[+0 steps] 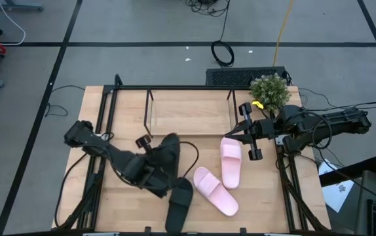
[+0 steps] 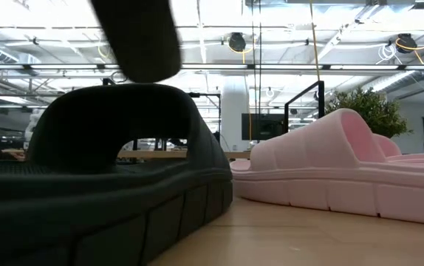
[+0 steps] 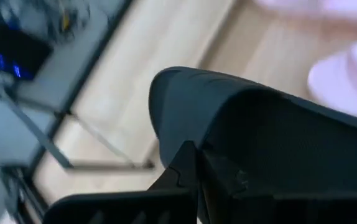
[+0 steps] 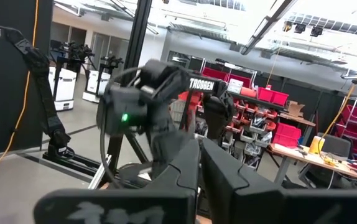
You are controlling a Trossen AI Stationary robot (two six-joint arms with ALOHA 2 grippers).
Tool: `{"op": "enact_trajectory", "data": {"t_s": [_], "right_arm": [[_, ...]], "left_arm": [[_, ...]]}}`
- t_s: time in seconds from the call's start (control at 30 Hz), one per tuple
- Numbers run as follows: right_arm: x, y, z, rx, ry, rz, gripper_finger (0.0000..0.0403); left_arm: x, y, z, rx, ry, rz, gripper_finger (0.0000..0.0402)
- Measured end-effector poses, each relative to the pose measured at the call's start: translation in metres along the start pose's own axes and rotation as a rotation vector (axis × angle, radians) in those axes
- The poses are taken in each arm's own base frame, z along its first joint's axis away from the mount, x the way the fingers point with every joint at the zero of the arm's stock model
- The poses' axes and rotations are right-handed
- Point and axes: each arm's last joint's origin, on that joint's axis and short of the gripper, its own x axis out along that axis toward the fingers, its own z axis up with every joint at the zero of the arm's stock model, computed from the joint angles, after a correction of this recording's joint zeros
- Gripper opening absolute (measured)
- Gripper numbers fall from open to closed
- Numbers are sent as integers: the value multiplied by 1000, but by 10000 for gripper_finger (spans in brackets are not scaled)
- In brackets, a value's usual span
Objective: Pick and place slides into the shelf
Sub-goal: Put the left black slipper on the shelf
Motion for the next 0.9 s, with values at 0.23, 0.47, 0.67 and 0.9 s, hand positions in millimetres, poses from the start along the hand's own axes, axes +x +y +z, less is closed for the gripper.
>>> {"op": "enact_trajectory", "data": {"t_s": [0.23,0.47,0.67,0.9], "right_arm": [[0,0,0,0,0,0,9],[0,0,0,0,0,-1,9],[0,0,0,1,1,-3,9],[0,-1,0,-5,4,-19,9]], "left_arm": [[27,37,40,110,-40,150,0],[81,85,62,170,105,292,0],[120,102,56,262,224,350,0],[151,93,47,356,237,309,0]]}}
